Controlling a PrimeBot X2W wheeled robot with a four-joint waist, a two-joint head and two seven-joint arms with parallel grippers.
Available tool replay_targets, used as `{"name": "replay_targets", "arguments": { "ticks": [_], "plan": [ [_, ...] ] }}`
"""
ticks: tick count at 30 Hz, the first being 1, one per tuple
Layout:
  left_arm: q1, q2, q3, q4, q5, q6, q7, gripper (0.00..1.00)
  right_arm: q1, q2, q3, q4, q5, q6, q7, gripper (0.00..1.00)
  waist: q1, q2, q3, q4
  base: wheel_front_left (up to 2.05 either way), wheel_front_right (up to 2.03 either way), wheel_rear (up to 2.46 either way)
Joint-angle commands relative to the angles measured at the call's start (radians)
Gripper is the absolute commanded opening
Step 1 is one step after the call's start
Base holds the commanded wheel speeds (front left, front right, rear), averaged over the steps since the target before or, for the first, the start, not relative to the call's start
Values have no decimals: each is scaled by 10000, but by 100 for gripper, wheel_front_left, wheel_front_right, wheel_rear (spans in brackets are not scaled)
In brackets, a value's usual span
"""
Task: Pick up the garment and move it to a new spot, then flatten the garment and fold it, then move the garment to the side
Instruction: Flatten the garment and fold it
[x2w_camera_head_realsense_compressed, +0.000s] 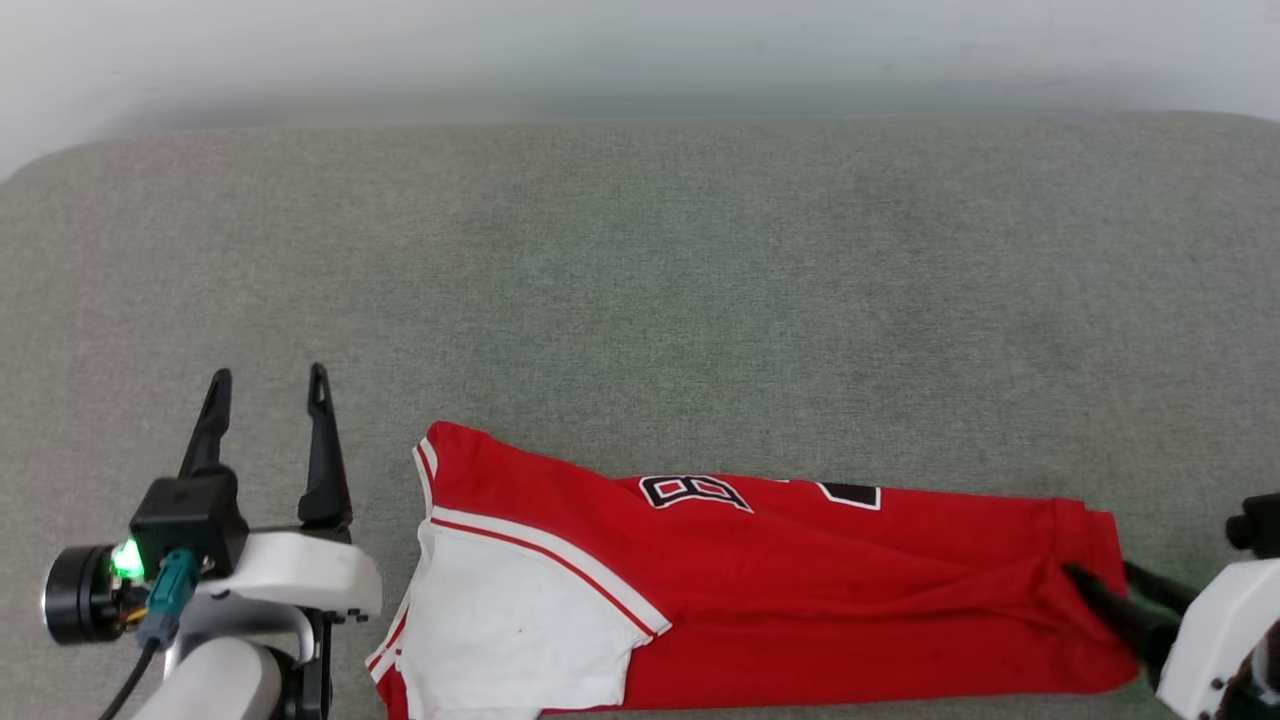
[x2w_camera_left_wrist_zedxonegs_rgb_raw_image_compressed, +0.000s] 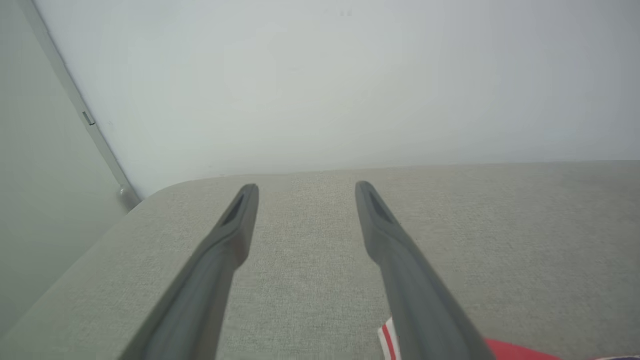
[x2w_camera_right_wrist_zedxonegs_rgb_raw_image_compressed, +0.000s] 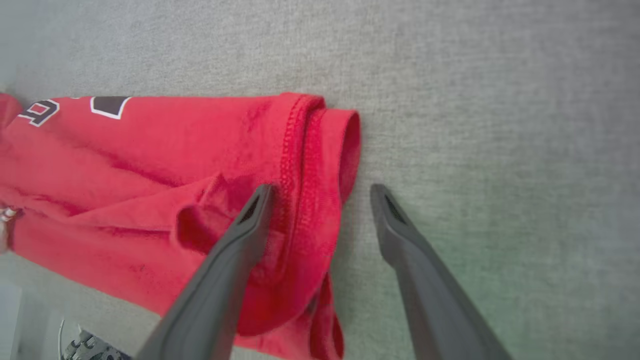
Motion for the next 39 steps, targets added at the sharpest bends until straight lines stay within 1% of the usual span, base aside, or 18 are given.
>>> {"name": "replay_targets", "arguments": {
  "ticks": [1,5,9,13,14,15,18,26,29,32,36,39],
  "plan": [
    [195,-122,150,-34,127,-47,-36,100,145,111,-4,-35,85,-8,41,100,0,0,27,30,0,0,0],
    [841,-921,1113,-89,1006,-452,-29,100,397,613,269,-32,279,-7,421,100,0,0,94,139,0,0,0],
    [1331,-1634,1759,-3,1856,-897,-30,100,429,1159,678,231,157,-5,724,100,0,0,140,231,0,0,0],
    [1677,-2318,2386,106,2563,-1218,-30,100,304,1553,1078,666,-19,-4,1049,99,0,0,165,311,0,0,0],
    [1764,-2483,2508,109,2733,-1324,-30,100,235,1575,1130,735,-113,-5,1025,31,0,0,158,332,0,0,0],
    [1848,-2646,2627,127,2884,-1435,-30,100,144,1581,1127,793,-152,-5,967,0,0,0,152,352,0,0,0],
    [2094,-3034,2988,177,3310,-1695,-30,100,-80,1392,1069,872,-293,-5,861,0,0,0,91,379,0,0,0],
    [2612,-3778,3691,244,4205,-2371,-31,100,-632,320,469,676,-404,-14,553,0,0,0,-258,361,0,0,0],
    [2786,-3978,3824,209,4480,-2569,-31,100,-654,-135,267,723,-475,-13,696,0,0,0,-386,359,0,0,0],
    [2871,-4149,3905,183,4713,-2767,-31,100,-687,-635,97,1017,-680,-13,902,0,0,0,-496,334,0,0,0],
    [3016,-4279,3987,194,4966,-2991,-31,100,-676,-1118,-99,1426,-807,-13,1449,0,0,0,-635,297,0,0,0],
    [3067,-4395,4044,212,5094,-3139,-31,100,-622,-1287,-94,1398,-806,-11,1755,0,0,0,-723,281,0,0,0]
  ]
}}
